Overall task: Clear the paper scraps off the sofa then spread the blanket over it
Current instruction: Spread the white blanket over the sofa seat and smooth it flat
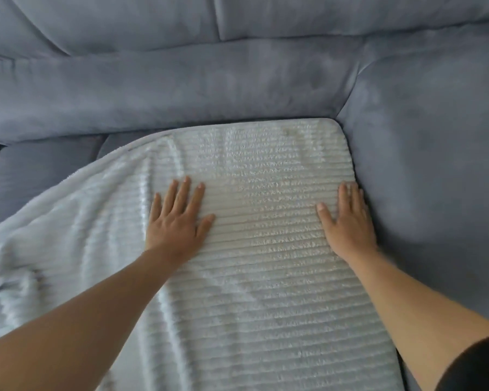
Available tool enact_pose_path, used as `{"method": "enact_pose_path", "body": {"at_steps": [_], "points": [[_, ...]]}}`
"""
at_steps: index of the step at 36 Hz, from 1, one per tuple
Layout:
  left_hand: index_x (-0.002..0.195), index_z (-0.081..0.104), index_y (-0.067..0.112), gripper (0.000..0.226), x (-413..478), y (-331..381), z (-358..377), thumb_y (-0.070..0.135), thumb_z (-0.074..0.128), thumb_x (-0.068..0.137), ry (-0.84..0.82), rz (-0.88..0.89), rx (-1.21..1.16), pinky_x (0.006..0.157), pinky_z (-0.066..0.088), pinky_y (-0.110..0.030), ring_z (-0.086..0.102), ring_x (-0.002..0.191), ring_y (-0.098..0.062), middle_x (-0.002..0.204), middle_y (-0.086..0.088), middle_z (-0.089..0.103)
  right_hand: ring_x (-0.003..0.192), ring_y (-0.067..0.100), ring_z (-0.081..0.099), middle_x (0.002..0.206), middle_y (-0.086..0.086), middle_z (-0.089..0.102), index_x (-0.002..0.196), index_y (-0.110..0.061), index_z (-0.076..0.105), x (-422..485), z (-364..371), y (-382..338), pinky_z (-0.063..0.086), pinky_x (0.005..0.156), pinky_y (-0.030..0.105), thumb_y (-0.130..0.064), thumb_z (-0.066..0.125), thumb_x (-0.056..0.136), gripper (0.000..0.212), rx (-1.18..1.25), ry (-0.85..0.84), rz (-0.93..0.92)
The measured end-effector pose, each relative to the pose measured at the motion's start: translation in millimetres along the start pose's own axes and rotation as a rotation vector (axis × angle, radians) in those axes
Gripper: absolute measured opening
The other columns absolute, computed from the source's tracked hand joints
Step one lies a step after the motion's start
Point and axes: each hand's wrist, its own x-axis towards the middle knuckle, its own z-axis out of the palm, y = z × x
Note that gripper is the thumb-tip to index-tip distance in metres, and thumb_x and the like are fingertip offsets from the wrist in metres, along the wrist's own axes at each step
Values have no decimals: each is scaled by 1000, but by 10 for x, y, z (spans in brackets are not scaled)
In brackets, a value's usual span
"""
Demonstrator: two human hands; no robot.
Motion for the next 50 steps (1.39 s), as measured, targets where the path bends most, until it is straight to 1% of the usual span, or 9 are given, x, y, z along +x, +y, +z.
{"method": "enact_pose_path", "body": {"at_steps": [6,10,14,17,24,31,35,39,50], "points": [[150,46,23,58,-57,-263,-339,54,36,102,51,-37,-138,123,23,-47,22,153,-24,165,-2,30,155,30,10,168,15,15,158,-2,21,62,-201,-402,13,125,50,-44,34,103,70,-50,72,115],[114,71,12,25,38,-583,-559,24,57,99,278,-87,-227,88,51,-47,58,119,-33,132,-7,61,120,38,48,126,15,59,121,-4,62,135,-332,-963,44,98,46,-10,56,94,29,-7,297,-91],[114,69,16,24,337,-1075,-708,26,53,100,308,-406,-391,69,40,-33,62,87,-29,105,-7,65,100,30,60,109,13,63,114,-2,67,364,-303,-1818,51,86,40,-7,50,100,22,224,167,-313],[122,65,19,29,601,-1385,-784,25,54,96,287,-598,-538,78,44,-35,63,103,-34,109,-10,72,106,31,63,119,14,66,122,-2,64,614,-216,-2442,50,85,32,-11,51,101,27,294,46,-344],[107,71,8,21,896,-1849,-819,15,59,90,86,-586,-620,67,60,-39,70,78,-35,94,-15,73,119,36,56,131,15,61,126,-15,60,1059,197,-3585,47,98,37,-14,48,97,31,182,32,-401],[69,57,7,26,964,-1898,-758,2,53,94,-81,-554,-690,42,38,-23,52,46,-26,67,-17,66,108,38,60,119,12,65,111,-24,63,1211,332,-3785,40,78,37,-16,45,96,24,-47,119,-308],[94,59,5,10,1149,-2029,-767,9,50,97,-12,-527,-704,47,40,-26,56,60,-26,85,-16,64,104,41,60,115,14,64,107,-25,66,1174,371,-3802,38,75,37,-22,50,98,19,-40,210,-307],[125,55,3,30,1391,-2105,-832,11,52,96,66,-532,-683,72,58,-41,66,92,-37,117,-20,63,105,42,62,115,16,65,112,-19,66,1174,432,-3874,38,74,38,-12,49,96,24,-106,287,-282],[64,56,8,28,1579,-2185,-810,5,43,89,-223,-523,-609,48,31,-25,40,44,-21,55,-9,52,83,37,64,87,8,67,92,-18,65,1168,611,-3857,37,64,36,-3,45,90,24,-99,377,-272]]}}
